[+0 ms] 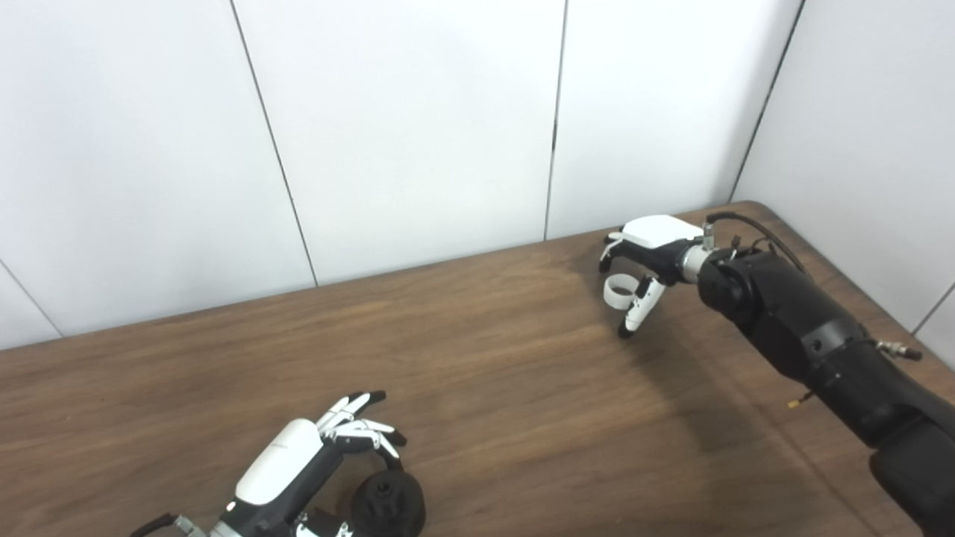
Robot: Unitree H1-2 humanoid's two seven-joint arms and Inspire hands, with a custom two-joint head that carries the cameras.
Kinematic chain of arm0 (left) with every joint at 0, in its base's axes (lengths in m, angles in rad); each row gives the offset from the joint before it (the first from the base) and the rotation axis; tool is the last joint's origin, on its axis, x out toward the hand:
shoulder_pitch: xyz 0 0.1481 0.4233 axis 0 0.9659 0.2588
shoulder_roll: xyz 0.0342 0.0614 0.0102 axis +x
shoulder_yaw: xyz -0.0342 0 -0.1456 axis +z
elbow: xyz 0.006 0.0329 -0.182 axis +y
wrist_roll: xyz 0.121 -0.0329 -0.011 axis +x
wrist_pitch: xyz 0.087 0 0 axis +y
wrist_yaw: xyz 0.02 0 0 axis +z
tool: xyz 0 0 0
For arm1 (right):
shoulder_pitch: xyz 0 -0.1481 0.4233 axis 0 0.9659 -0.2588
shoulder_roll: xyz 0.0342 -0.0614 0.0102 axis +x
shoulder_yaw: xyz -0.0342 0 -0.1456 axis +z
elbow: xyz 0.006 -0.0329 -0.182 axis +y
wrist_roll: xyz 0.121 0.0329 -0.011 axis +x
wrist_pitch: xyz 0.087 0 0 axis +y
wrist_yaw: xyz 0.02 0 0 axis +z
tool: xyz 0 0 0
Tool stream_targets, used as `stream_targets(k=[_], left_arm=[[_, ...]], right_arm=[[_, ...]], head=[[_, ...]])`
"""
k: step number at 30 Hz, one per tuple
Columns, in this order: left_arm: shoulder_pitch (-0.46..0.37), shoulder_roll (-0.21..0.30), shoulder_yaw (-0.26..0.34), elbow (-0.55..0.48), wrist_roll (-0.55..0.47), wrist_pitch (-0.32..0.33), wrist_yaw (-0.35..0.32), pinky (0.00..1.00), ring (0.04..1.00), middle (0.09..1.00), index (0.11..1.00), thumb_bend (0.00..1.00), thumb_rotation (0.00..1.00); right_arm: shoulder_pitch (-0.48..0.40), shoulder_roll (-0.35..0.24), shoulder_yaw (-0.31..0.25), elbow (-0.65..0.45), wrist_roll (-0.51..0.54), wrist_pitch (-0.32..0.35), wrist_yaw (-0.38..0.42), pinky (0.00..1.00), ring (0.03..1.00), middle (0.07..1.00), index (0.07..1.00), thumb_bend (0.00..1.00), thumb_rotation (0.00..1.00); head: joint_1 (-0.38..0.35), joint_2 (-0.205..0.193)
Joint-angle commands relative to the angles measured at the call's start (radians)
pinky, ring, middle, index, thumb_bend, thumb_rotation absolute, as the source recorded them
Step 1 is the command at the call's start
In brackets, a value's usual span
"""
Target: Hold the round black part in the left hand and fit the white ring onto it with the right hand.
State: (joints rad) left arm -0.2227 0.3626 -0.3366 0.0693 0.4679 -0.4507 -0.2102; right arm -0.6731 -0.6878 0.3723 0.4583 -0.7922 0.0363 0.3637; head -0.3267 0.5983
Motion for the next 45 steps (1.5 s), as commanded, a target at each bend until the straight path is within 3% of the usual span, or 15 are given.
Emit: stream_targets(k=[1,45], left_arm=[[-0.023,0.013,0.013,-0.021,-0.019,-0.017,0.007,1.00,0.972,0.739,0.482,0.52,0.06],[-0.034,0.019,0.001,-0.014,-0.021,-0.018,0.006,1.00,0.965,0.737,0.482,0.52,0.06]], right_arm=[[-0.022,-0.022,-0.007,-0.022,0.004,-0.004,0.005,1.00,1.000,0.961,0.771,0.85,0.39],[0.000,-0.071,-0.026,-0.047,-0.003,0.013,0.013,1.00,1.000,0.963,0.777,0.85,0.42]], head=[[-0.001,0.000],[-0.010,-0.003]])
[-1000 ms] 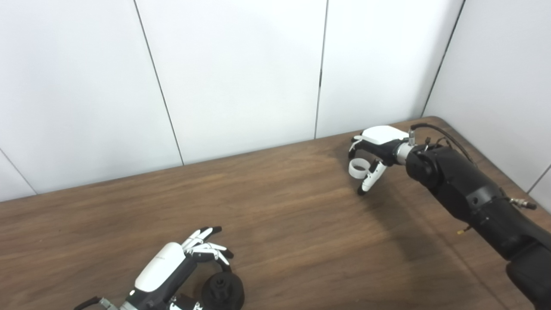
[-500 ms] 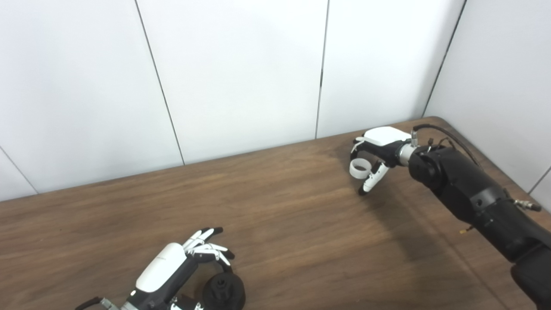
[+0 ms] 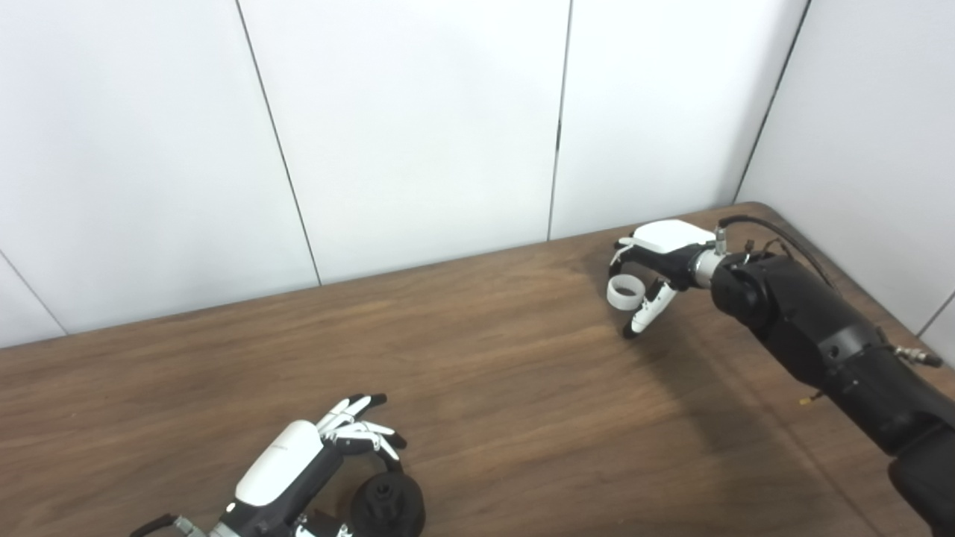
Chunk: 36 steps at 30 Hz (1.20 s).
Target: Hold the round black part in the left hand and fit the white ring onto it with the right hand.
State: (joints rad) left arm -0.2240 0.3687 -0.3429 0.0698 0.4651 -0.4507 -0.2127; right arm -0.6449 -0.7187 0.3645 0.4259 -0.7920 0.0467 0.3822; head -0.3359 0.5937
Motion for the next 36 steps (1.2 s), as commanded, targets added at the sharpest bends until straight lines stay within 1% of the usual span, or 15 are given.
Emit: stream_targets(k=[1,16,22,29,36], left_arm=[[-0.033,0.013,0.007,-0.014,-0.019,-0.018,0.009,1.00,0.965,0.736,0.482,0.52,0.06],[-0.034,0.019,0.001,-0.015,-0.022,-0.018,0.017,1.00,0.962,0.733,0.482,0.52,0.06],[-0.034,0.020,0.000,-0.014,-0.021,-0.018,0.019,1.00,0.967,0.736,0.482,0.52,0.06],[-0.036,0.020,-0.002,-0.010,-0.021,-0.018,0.020,1.00,0.968,0.735,0.482,0.52,0.06],[-0.041,0.028,-0.015,-0.001,-0.020,-0.019,0.034,1.00,0.966,0.736,0.482,0.52,0.06]], right_arm=[[-0.027,-0.040,-0.020,-0.018,-0.003,0.004,-0.005,1.00,1.000,0.964,0.777,0.85,0.42],[-0.016,-0.043,-0.027,-0.028,-0.008,0.008,-0.011,1.00,1.000,0.958,0.771,0.85,0.40],[-0.016,-0.050,-0.024,-0.027,-0.019,0.013,-0.010,1.00,1.000,0.961,0.775,0.85,0.42],[-0.016,-0.054,-0.027,-0.026,-0.017,0.011,-0.016,1.00,1.000,0.961,0.776,0.85,0.41],[-0.019,-0.059,-0.029,-0.030,-0.018,0.021,-0.007,1.00,1.000,0.963,0.776,0.85,0.41]], head=[[-0.002,0.002],[-0.004,0.003],[-0.008,0.001],[-0.008,0.001],[-0.014,-0.001]])
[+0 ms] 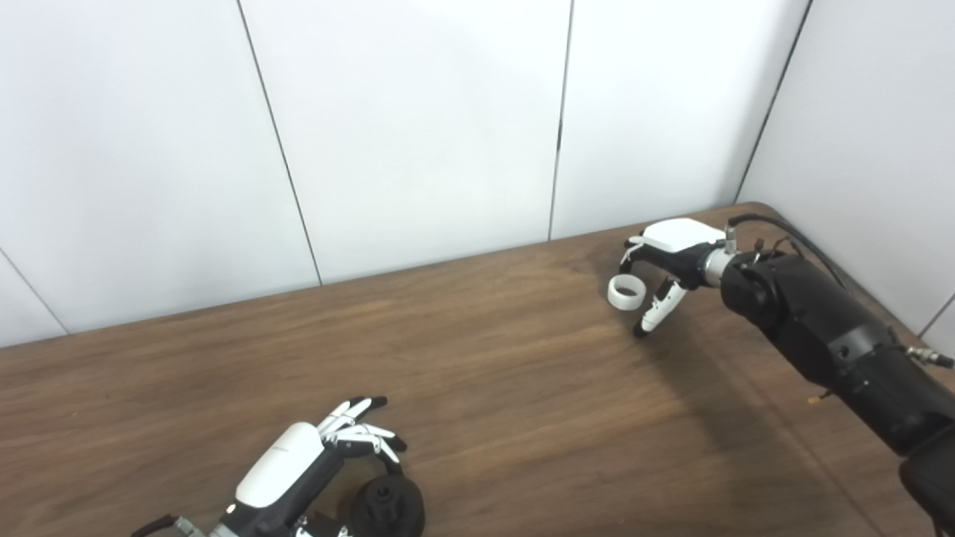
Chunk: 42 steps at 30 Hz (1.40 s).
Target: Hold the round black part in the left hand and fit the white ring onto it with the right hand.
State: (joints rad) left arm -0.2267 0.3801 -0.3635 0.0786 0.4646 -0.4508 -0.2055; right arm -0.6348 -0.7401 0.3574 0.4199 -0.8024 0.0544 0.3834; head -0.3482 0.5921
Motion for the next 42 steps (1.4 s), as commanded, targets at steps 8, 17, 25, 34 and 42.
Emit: stream_targets(k=[8,17,25,34,42], left_arm=[[-0.041,0.018,0.004,-0.012,-0.024,-0.019,0.029,1.00,0.967,0.738,0.482,0.52,0.06],[-0.035,0.012,0.014,-0.022,-0.021,-0.018,0.016,1.00,0.970,0.739,0.482,0.52,0.06],[-0.034,0.007,0.012,-0.020,-0.018,-0.019,0.022,1.00,0.969,0.737,0.482,0.52,0.06],[-0.023,-0.005,0.013,-0.031,-0.015,-0.017,0.021,1.00,0.964,0.732,0.481,0.52,0.06],[-0.011,-0.009,0.034,-0.075,-0.023,-0.016,0.010,1.00,0.966,0.729,0.481,0.52,0.06]], right_arm=[[-0.027,-0.036,-0.020,-0.024,-0.008,0.010,-0.008,1.00,1.000,0.964,0.780,0.86,0.42],[-0.027,-0.020,-0.021,-0.008,-0.002,-0.002,-0.033,1.00,1.000,0.959,0.771,0.86,0.41],[-0.019,-0.007,-0.020,0.016,0.006,-0.035,-0.087,1.00,1.000,0.942,0.739,0.82,0.39],[-0.011,0.045,-0.026,0.106,0.013,-0.086,-0.250,1.00,0.999,0.865,0.567,0.68,0.21],[-0.022,0.066,0.015,0.163,-0.008,-0.103,-0.312,1.00,0.969,0.776,0.482,0.53,0.14]], head=[[-0.002,0.001],[0.004,0.006],[0.007,0.003],[0.022,0.005],[0.017,0.043]])
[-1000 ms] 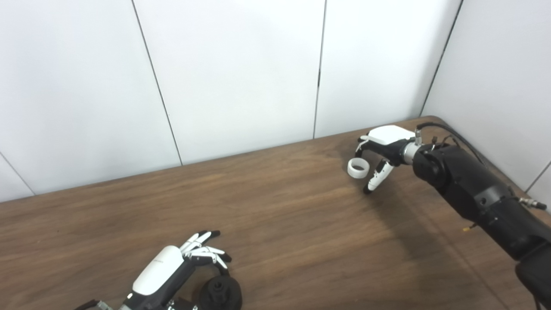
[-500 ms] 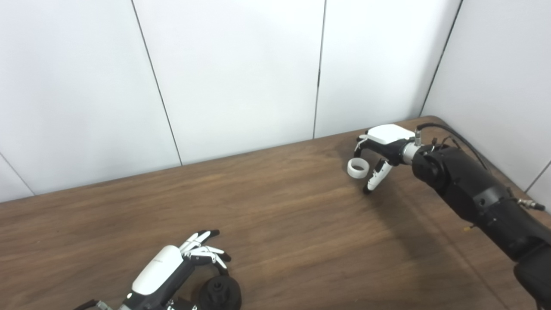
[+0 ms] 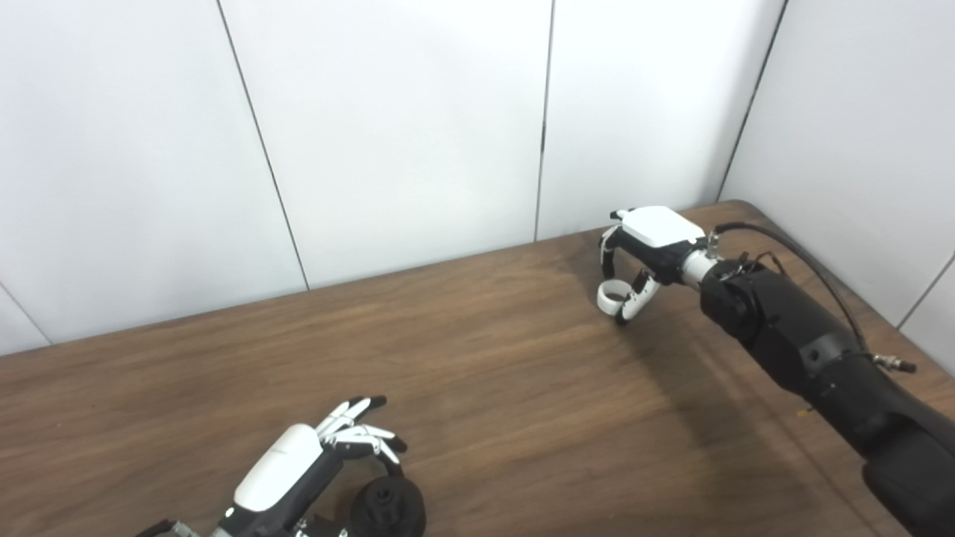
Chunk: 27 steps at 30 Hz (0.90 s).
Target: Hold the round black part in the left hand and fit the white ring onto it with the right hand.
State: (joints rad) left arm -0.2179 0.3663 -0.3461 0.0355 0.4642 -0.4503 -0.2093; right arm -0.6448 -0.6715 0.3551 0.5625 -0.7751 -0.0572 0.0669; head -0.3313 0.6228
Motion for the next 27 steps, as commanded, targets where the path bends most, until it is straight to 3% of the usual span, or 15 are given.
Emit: stream_targets(k=[1,4,12,27], left_arm=[[-0.019,0.007,0.022,-0.038,-0.027,-0.015,0.010,1.00,0.964,0.728,0.481,0.52,0.06],[-0.014,0.016,0.043,-0.065,-0.043,-0.005,-0.009,1.00,0.962,0.731,0.481,0.52,0.06],[-0.011,0.028,0.067,-0.065,-0.065,-0.016,-0.028,1.00,0.970,0.735,0.481,0.52,0.06],[-0.038,-0.003,0.064,-0.018,-0.056,-0.012,-0.021,1.00,0.956,0.727,0.481,0.52,0.06]], right_arm=[[-0.014,-0.005,0.022,0.019,-0.034,0.010,0.012,1.00,0.969,0.773,0.482,0.53,0.14],[-0.014,-0.014,0.029,0.000,-0.029,0.026,0.045,1.00,0.978,0.774,0.482,0.53,0.14],[-0.005,-0.040,0.021,-0.053,-0.015,0.051,0.099,1.00,0.978,0.773,0.481,0.53,0.14],[0.002,-0.076,0.015,-0.170,-0.018,0.022,0.139,1.00,0.962,0.764,0.482,0.53,0.14]], head=[[-0.008,0.030],[-0.021,0.050],[-0.030,0.060],[0.022,0.062]])
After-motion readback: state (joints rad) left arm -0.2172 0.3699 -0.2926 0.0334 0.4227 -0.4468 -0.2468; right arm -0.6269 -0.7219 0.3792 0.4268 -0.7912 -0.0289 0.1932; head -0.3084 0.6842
